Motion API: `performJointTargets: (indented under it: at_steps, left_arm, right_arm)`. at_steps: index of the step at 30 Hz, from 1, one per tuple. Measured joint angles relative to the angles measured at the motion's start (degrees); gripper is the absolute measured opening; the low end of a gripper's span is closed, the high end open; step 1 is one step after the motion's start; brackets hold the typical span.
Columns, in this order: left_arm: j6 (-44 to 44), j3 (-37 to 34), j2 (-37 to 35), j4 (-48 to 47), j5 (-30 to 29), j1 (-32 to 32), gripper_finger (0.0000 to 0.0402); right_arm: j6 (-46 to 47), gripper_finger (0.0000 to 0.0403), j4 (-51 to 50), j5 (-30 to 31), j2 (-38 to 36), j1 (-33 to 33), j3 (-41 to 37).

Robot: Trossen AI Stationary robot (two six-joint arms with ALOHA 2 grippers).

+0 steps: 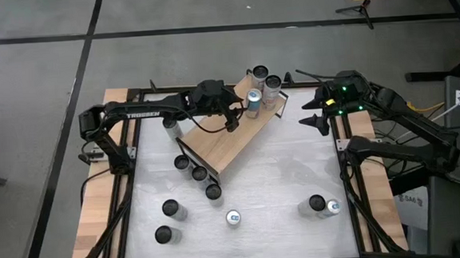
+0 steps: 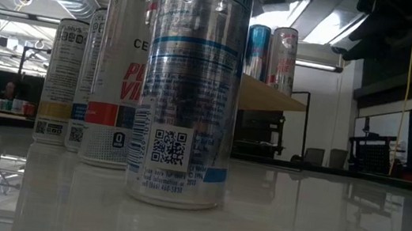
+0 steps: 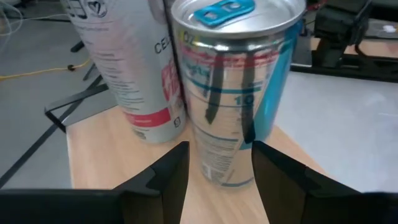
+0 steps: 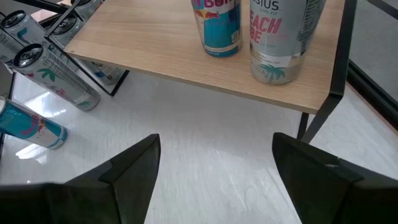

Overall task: Place canned beverage on shelf
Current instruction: Put the blue soda can on the shelf, then put the blue soda can on the shelf aligned with the other blue soda can

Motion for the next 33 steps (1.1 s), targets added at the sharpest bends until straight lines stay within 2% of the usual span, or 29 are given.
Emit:
performJointTargets:
  at_steps: [5,14,19,22,28,33]
  left_arm:
    - [0.0,0.0,-0.1,-0.6,-0.7,0.0,0.0165]
    - [0.0,0.0,-3.2,-10.7,-0.7,-0.3,0.0165]
    - [0.0,0.0,-4.4,-12.2,-0.5,-1.7,0.0165]
    - [0.0,0.0,-4.6,-12.1,-0.5,-2.5,0.0165]
    - [0.0,0.0,-4.6,-12.1,-0.5,-4.0,0.0165]
    - [0.0,0.0,-4.7,-12.1,-0.5,-4.8,0.0165]
  right_arm:
    - [0.0,0.0305,0.0,0.0,0.0,0.0,0.0]
    - [0.0,0.0305,0.0,0.0,0.0,0.0,0.0]
    - [0.1,0.0305,0.1,-0.3,0.0,0.0,0.0]
    - [3.6,0.0305,-0.3,-3.7,0.0,0.0,0.0]
    - [6.8,0.0305,-0.5,-15.6,-0.9,0.1,0.7]
    - [9.4,0.0305,-1.1,-16.9,-3.8,0.1,2.2]
